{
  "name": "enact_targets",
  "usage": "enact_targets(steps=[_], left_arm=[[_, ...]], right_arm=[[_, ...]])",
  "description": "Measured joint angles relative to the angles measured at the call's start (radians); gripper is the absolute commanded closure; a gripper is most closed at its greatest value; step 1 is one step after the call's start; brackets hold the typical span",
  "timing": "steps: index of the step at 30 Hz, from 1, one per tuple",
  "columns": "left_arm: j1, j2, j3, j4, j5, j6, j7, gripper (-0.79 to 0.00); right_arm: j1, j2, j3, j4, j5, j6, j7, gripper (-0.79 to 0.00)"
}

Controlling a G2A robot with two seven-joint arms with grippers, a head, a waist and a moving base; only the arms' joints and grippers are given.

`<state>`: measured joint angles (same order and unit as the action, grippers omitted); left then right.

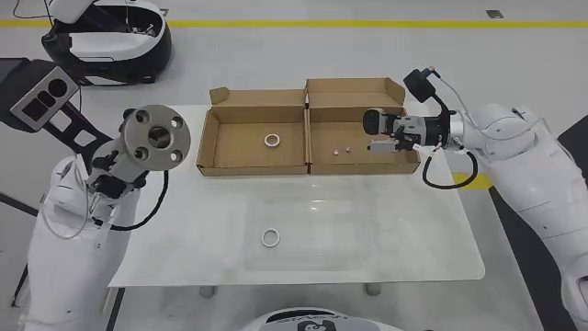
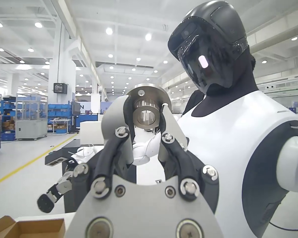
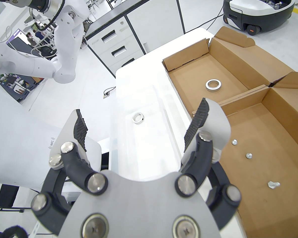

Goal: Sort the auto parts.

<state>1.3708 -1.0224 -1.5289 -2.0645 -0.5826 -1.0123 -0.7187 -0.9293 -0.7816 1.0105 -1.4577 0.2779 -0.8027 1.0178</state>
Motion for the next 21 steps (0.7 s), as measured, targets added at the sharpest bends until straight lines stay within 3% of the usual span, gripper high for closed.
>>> enact_targets(steps=[21], left_arm=[[0.0, -0.009, -0.002, 0.009, -0.051, 0.0, -0.035, 0.0]], right_arm=[[0.0, 0.0, 0.0, 0.0, 0.0, 0.0, 0.0, -0.785]])
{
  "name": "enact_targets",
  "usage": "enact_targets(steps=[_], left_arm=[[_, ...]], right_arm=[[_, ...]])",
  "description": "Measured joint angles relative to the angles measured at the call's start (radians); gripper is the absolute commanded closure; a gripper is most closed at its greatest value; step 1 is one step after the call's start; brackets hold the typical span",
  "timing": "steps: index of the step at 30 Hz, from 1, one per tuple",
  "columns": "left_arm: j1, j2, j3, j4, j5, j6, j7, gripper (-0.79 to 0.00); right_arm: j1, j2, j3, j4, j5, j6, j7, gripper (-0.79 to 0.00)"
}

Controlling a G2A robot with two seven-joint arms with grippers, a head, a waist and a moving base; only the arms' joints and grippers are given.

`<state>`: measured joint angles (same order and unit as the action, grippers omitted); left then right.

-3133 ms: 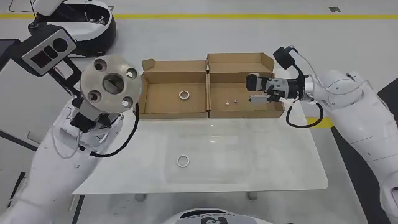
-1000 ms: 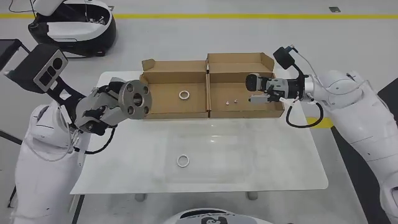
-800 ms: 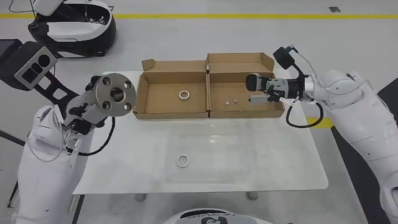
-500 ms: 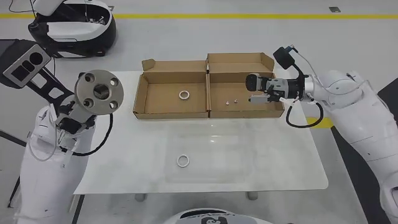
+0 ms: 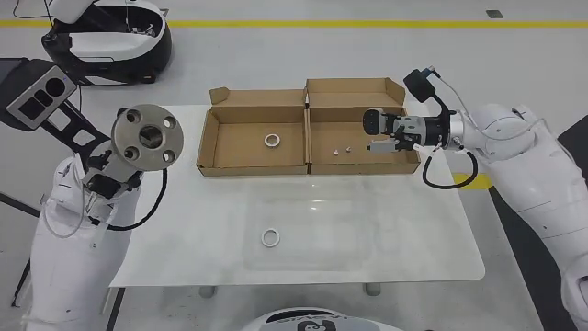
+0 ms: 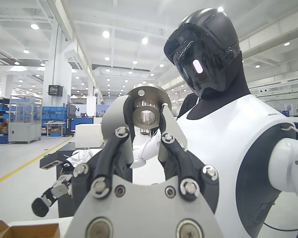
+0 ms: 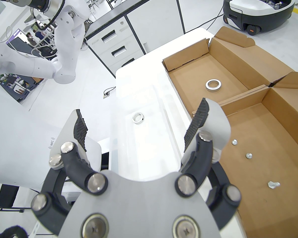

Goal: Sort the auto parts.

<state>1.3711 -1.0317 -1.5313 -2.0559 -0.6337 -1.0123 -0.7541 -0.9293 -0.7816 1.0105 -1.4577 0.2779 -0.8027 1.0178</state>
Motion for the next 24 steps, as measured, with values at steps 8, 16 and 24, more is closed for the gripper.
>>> enact_targets(steps=[8, 16, 24], left_arm=[[-0.004, -0.002, 0.012, -0.016, 0.048, 0.054, 0.017, 0.0], [-0.052, -0.012, 0.078, 0.015, 0.3, 0.18, 0.036, 0.0], [-0.147, -0.027, 0.153, 0.097, 0.523, 0.296, 0.105, 0.0]], right_arm=[[0.0, 0.0, 0.0, 0.0, 0.0, 0.0, 0.0, -0.785], [0.0, 0.0, 0.0, 0.0, 0.0, 0.0, 0.0, -0.785], [0.0, 0.0, 0.0, 0.0, 0.0, 0.0, 0.0, -0.785]])
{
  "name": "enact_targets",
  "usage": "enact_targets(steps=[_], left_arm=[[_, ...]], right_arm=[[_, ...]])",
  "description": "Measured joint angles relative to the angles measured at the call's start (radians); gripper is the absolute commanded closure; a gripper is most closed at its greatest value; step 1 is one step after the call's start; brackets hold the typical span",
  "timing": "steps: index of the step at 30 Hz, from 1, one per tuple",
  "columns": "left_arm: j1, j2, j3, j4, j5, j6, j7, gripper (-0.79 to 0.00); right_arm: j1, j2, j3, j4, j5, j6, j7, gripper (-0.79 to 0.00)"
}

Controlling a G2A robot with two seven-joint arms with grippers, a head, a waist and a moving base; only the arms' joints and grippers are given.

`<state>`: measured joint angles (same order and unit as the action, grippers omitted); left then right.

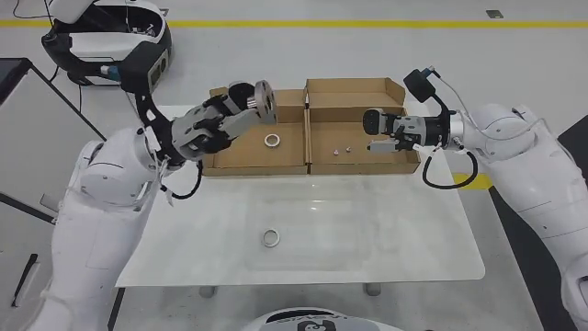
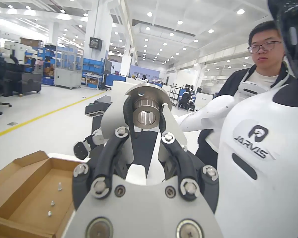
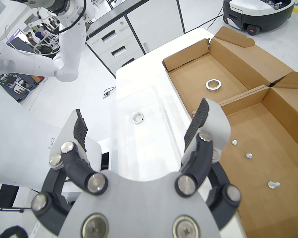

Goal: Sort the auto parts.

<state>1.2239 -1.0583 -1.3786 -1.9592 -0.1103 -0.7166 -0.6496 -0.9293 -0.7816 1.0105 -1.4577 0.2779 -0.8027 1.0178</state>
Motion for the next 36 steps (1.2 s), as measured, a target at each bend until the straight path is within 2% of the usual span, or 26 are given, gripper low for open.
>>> enact_targets(steps=[11, 21, 25, 30, 36], left_arm=[[-0.161, -0.018, 0.137, 0.183, 0.395, 0.17, 0.003, 0.0], [-0.192, -0.029, 0.255, 0.315, 0.719, 0.306, -0.018, 0.0], [-0.209, -0.038, 0.304, 0.38, 0.791, 0.361, -0.026, 0.0], [-0.26, -0.046, 0.349, 0.473, 0.868, 0.41, -0.101, 0.0], [-0.324, -0.05, 0.377, 0.552, 0.951, 0.423, -0.186, 0.0]], right_arm=[[0.0, 0.0, 0.0, 0.0, 0.0, 0.0, 0.0, -0.785], [0.0, 0.0, 0.0, 0.0, 0.0, 0.0, 0.0, -0.785], [0.0, 0.0, 0.0, 0.0, 0.0, 0.0, 0.0, -0.785], [0.0, 0.0, 0.0, 0.0, 0.0, 0.0, 0.0, -0.785], [0.0, 0.0, 0.0, 0.0, 0.0, 0.0, 0.0, -0.785]])
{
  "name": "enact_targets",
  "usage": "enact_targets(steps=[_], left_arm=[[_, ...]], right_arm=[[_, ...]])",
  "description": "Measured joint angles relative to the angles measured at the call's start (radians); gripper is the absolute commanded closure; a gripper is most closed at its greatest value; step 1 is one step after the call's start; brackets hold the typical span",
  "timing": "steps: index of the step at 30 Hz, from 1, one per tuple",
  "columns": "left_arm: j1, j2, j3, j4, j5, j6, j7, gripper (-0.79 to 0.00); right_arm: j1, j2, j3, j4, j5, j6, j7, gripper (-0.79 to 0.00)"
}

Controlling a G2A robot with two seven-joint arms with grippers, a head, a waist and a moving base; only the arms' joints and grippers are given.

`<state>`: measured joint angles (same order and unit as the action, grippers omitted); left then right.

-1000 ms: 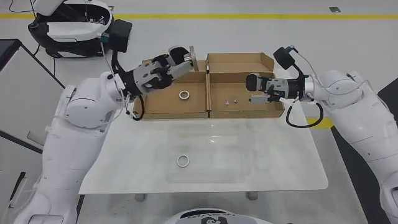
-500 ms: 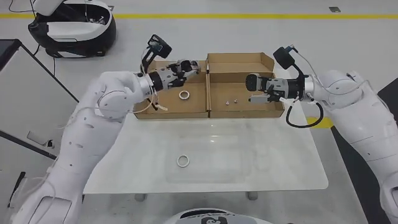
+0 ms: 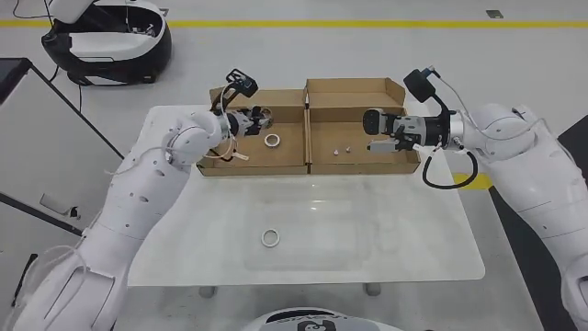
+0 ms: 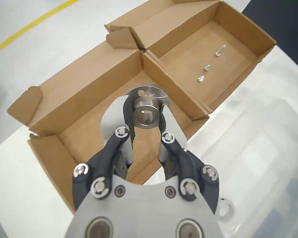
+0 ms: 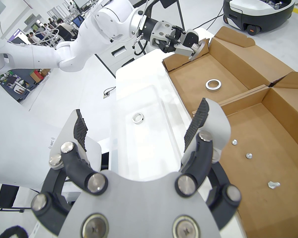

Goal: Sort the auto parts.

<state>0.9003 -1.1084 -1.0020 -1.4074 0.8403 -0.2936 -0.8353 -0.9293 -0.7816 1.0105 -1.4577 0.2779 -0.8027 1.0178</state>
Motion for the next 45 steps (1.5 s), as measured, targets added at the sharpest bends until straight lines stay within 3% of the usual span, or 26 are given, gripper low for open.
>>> enact_targets(steps=[7, 18, 26, 36, 45], left_arm=[[-0.073, -0.007, 0.044, 0.098, 0.083, -0.026, -0.132, 0.0], [-0.143, -0.026, 0.113, 0.251, 0.129, -0.081, -0.227, 0.0], [-0.153, -0.031, 0.145, 0.326, 0.203, -0.106, -0.215, 0.0], [-0.165, -0.036, 0.134, 0.407, 0.13, -0.167, -0.213, 0.0], [-0.165, -0.036, 0.134, 0.408, 0.128, -0.168, -0.214, 0.0]], right_arm=[[0.0, 0.0, 0.0, 0.0, 0.0, 0.0, 0.0, -0.785], [0.0, 0.0, 0.0, 0.0, 0.0, 0.0, 0.0, -0.785], [0.0, 0.0, 0.0, 0.0, 0.0, 0.0, 0.0, -0.785], [0.0, 0.0, 0.0, 0.0, 0.0, 0.0, 0.0, -0.785], [0.0, 0.0, 0.0, 0.0, 0.0, 0.0, 0.0, -0.785]])
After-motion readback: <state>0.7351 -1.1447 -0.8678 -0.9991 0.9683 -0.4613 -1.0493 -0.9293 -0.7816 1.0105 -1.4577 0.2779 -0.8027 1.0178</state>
